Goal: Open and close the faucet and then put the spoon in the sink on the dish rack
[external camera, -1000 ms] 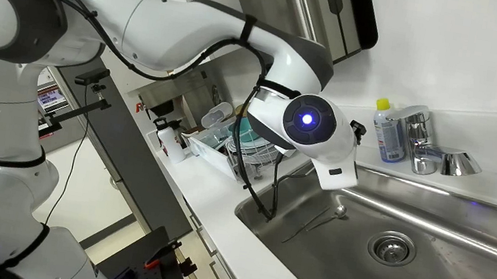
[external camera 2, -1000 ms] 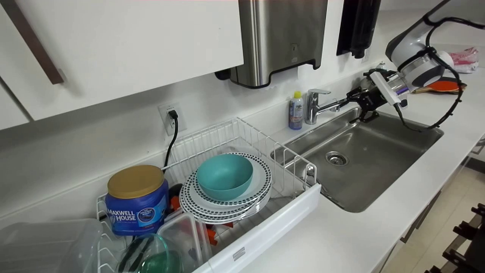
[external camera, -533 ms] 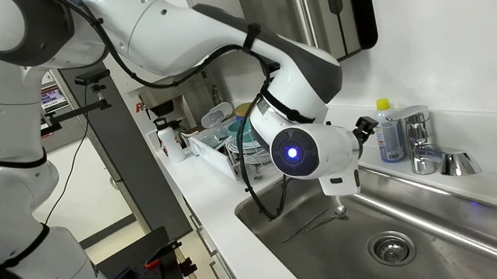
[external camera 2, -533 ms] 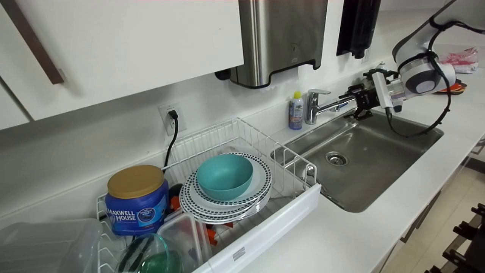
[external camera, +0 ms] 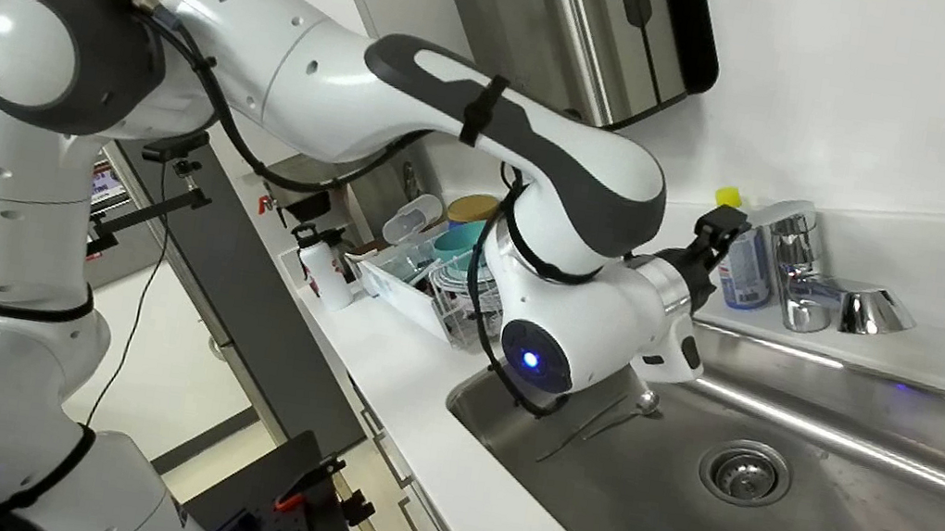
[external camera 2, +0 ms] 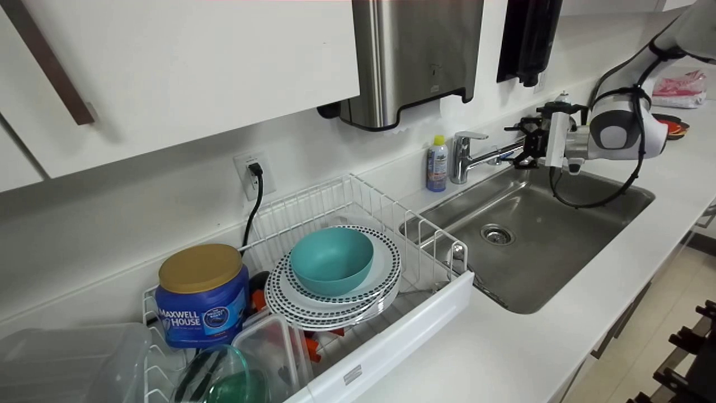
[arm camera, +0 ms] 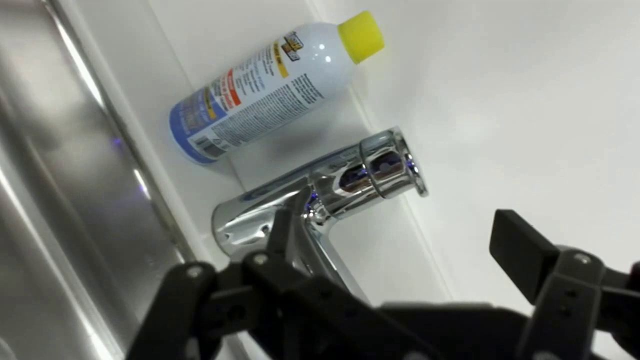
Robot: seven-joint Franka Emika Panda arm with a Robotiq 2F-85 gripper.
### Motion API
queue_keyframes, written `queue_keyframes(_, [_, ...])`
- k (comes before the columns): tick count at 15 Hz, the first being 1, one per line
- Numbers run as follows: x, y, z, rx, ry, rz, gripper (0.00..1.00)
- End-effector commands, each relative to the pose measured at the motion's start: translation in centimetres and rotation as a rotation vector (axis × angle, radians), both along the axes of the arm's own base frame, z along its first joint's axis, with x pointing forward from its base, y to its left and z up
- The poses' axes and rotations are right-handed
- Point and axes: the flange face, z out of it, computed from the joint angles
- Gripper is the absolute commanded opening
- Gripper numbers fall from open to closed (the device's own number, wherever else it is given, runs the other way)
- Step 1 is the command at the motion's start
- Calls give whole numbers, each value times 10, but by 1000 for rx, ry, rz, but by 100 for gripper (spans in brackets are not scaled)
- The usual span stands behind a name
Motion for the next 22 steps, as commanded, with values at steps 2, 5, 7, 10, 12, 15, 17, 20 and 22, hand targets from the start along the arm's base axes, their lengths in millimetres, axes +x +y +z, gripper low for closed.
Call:
queue_keyframes(2, [10, 13, -4, -128, -128, -54, 100])
queue_keyframes(5, [11, 15, -6, -179, -118, -57, 100])
queue_keyframes(7, [14, 21, -8, -237, -129, -60, 100])
queue_keyframes(10, [14, 20, -8, -253, -130, -59, 100])
queue_keyframes(12, [17, 25, -6, -329, -140, -66, 100])
queue_keyframes(15, [23, 34, -3, -435, -166, -67, 100])
queue_keyframes(17, [24, 28, 4, -496, -179, -52, 100])
queue_keyframes(20, [29, 27, 5, -578, -187, -46, 100])
queue_keyframes(22, [33, 28, 6, -615, -182, -39, 100])
